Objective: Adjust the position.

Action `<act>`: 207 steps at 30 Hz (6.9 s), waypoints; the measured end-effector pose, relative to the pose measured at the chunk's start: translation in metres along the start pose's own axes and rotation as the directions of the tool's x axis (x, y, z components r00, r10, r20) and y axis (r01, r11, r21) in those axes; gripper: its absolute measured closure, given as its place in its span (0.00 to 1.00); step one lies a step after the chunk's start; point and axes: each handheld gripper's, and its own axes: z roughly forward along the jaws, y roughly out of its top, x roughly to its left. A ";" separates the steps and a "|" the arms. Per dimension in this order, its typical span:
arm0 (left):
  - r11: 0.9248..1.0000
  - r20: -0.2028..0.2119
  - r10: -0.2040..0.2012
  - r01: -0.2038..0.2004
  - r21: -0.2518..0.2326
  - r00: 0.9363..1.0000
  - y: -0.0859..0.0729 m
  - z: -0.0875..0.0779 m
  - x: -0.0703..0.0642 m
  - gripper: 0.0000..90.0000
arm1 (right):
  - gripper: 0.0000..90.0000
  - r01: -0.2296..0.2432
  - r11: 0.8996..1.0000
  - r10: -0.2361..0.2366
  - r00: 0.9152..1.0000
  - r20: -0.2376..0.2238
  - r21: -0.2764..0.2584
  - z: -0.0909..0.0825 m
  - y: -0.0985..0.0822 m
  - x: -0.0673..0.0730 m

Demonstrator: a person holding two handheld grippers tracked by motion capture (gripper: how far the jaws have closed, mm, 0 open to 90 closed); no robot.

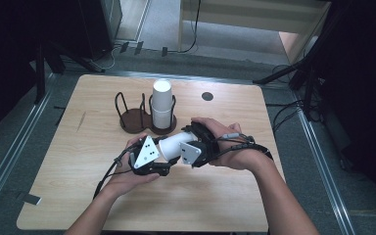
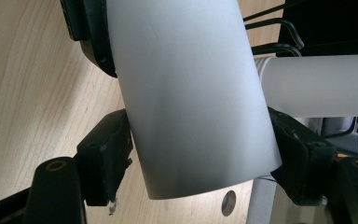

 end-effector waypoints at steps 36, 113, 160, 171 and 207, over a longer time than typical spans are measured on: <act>0.995 0.036 -0.069 0.072 -0.065 0.997 0.002 -0.012 0.010 0.05 | 0.39 0.005 1.000 -0.005 1.000 0.004 -0.007 -0.009 -0.005 0.001; 0.897 0.159 -0.361 0.389 -0.210 0.919 0.029 -0.029 0.033 0.01 | 0.39 -0.610 0.378 0.919 0.338 0.203 -0.696 0.014 -0.020 0.048; 0.862 0.259 -0.419 0.471 -0.189 0.871 0.062 -0.019 0.048 0.28 | 0.38 -0.581 0.367 0.908 0.392 0.145 -0.727 0.033 0.005 0.062; 0.920 0.134 -0.333 0.353 -0.169 0.933 0.065 -0.020 0.041 0.31 | 0.18 -0.682 0.402 0.907 0.388 0.164 -0.611 0.027 0.012 0.056; 0.967 0.060 -0.253 0.254 -0.001 0.966 0.072 -0.008 0.030 0.12 | 0.36 -0.754 0.319 0.945 0.297 0.135 -0.574 0.033 0.023 0.053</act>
